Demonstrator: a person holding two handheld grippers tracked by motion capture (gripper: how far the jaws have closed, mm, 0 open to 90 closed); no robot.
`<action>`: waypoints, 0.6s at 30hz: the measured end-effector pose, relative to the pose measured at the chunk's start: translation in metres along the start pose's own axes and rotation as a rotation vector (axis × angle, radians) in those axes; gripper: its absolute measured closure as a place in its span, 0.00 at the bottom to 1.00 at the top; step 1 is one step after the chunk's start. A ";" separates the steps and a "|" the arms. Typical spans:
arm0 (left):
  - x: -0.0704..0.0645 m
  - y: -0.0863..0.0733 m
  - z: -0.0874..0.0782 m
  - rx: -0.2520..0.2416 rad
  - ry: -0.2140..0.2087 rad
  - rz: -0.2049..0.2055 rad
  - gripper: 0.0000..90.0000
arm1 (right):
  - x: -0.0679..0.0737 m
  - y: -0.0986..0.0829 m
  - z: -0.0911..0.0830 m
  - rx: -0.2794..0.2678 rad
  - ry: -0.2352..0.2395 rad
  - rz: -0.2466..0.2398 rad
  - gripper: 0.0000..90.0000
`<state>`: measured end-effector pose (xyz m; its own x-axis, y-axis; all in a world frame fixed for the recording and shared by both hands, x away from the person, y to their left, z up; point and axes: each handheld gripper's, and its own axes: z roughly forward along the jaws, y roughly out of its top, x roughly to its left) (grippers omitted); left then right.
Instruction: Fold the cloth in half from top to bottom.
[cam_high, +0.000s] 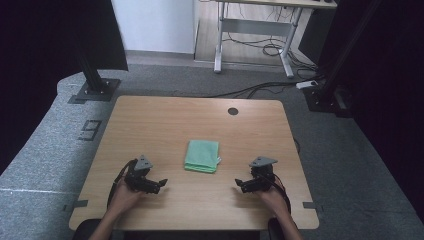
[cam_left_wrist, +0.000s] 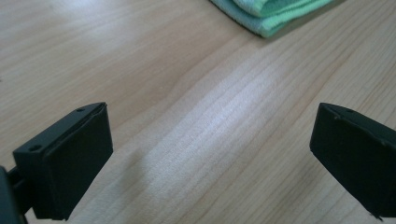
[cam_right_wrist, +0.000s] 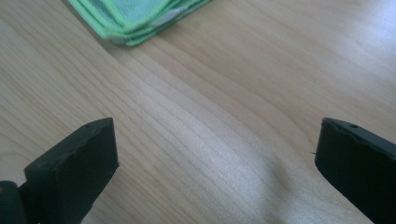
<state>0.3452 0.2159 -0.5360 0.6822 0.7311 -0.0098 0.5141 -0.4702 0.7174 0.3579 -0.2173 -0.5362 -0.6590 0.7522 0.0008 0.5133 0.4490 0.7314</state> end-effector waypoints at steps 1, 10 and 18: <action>0.000 -0.001 0.002 0.006 -0.001 0.004 0.00 | 0.000 -0.001 0.001 0.003 0.001 0.001 0.00; -0.007 -0.005 0.013 0.064 0.015 0.038 0.00 | 0.001 -0.013 0.012 0.043 0.007 0.005 0.00; -0.007 -0.004 0.015 0.080 -0.007 0.011 0.00 | 0.003 -0.014 0.015 0.024 -0.010 0.020 0.00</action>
<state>0.3466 0.2049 -0.5492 0.6917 0.7221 -0.0070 0.5459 -0.5166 0.6596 0.3566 -0.2139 -0.5568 -0.6429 0.7659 0.0078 0.5393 0.4455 0.7146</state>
